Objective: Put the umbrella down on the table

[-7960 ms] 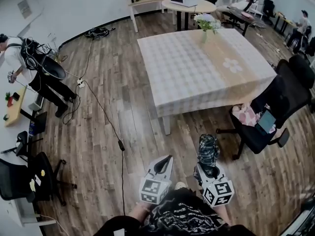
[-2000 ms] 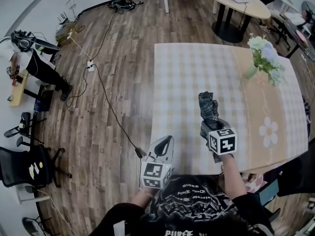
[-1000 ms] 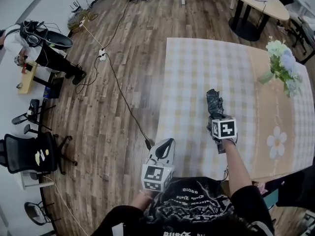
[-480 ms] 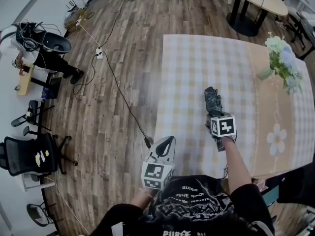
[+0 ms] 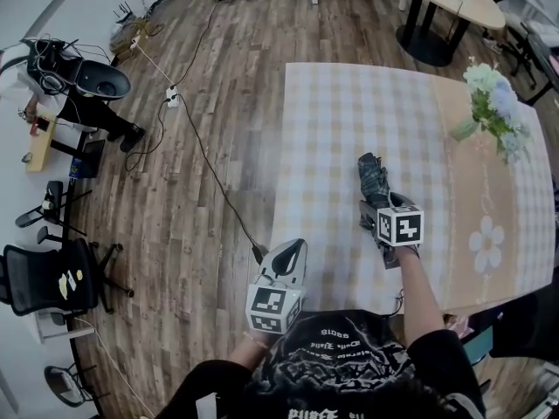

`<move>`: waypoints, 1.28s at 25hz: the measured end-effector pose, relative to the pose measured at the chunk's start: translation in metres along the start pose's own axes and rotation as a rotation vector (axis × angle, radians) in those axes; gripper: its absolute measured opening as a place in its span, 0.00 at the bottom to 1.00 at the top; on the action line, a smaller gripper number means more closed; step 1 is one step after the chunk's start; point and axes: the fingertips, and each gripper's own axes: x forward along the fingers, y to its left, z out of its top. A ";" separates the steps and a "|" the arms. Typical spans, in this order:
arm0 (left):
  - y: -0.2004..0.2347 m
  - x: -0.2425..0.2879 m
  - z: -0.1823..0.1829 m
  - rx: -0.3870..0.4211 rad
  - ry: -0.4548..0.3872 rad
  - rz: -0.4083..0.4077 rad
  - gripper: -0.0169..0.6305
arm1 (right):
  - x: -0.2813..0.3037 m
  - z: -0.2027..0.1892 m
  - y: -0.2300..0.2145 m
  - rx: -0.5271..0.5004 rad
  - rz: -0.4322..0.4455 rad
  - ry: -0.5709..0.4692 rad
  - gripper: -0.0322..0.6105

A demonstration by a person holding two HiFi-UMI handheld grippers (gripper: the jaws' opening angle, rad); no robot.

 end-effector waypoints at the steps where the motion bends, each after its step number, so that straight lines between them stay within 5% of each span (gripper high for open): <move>1: -0.001 -0.001 0.000 0.000 -0.002 -0.002 0.05 | -0.004 0.002 0.001 0.001 0.002 -0.016 0.65; 12: -0.017 -0.009 0.002 0.010 -0.031 -0.072 0.05 | -0.079 0.022 0.023 -0.015 0.005 -0.225 0.62; 19: -0.030 -0.021 0.008 0.015 -0.059 -0.118 0.05 | -0.150 0.019 0.053 -0.031 -0.020 -0.474 0.59; 27: -0.045 -0.031 0.008 0.058 -0.081 -0.178 0.05 | -0.213 -0.014 0.057 -0.002 -0.116 -0.617 0.59; 32: -0.057 -0.039 0.004 0.080 -0.071 -0.222 0.05 | -0.229 -0.062 0.065 0.035 -0.167 -0.599 0.59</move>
